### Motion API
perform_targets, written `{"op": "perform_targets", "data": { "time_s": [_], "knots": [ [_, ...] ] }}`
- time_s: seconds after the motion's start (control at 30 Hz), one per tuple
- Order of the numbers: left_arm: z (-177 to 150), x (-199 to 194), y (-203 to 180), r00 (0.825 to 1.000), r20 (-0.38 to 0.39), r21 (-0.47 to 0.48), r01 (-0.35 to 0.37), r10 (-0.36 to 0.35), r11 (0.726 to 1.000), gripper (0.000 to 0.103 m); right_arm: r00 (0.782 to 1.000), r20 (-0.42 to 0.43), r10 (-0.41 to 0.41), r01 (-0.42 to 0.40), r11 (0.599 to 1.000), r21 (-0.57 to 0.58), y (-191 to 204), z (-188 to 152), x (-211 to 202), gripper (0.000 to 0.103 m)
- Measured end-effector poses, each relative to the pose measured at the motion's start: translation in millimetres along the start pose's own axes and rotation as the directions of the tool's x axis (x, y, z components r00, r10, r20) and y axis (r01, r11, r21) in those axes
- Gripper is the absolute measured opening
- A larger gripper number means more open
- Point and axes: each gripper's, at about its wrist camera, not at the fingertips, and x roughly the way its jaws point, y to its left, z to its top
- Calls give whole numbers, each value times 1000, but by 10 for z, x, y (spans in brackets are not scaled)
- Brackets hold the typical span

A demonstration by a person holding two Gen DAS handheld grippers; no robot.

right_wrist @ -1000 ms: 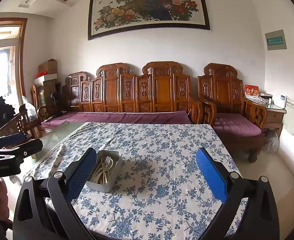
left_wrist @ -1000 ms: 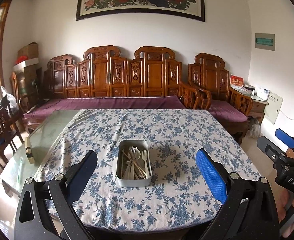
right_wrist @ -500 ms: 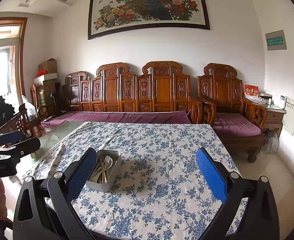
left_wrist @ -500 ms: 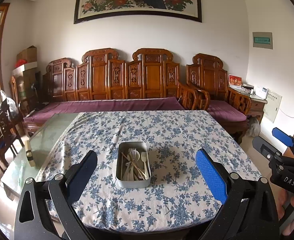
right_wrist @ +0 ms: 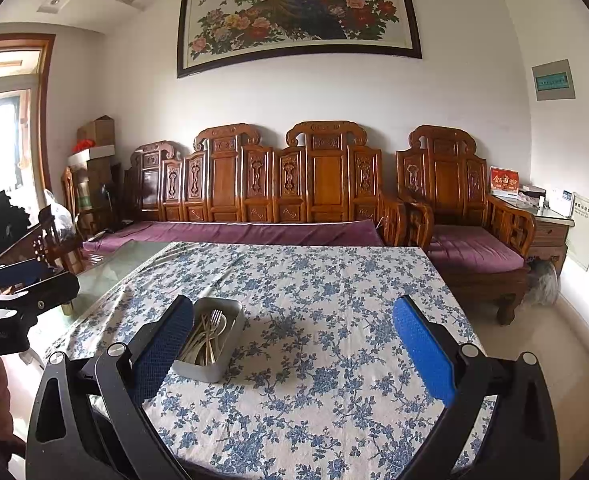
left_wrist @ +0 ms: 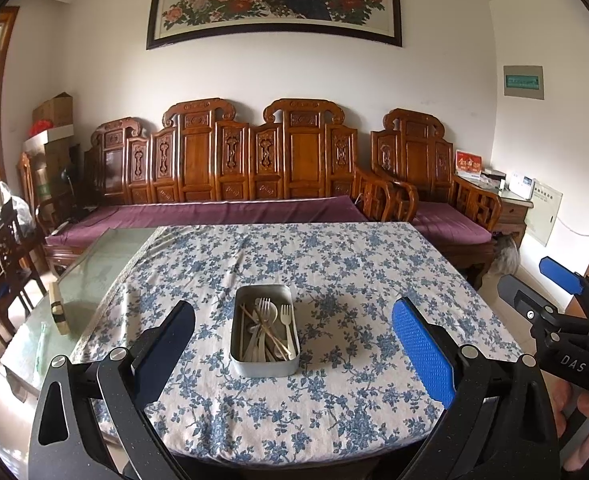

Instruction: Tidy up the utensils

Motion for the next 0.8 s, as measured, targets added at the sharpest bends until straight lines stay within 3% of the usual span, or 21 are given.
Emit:
{"op": "perform_targets", "data": {
  "time_s": [0.8],
  "knots": [
    [10, -32, -25, 1000, 7, 4, 4, -4, 1000, 95, 1000, -2, 1, -1, 1000, -1, -3, -22, 5, 100]
  ]
}}
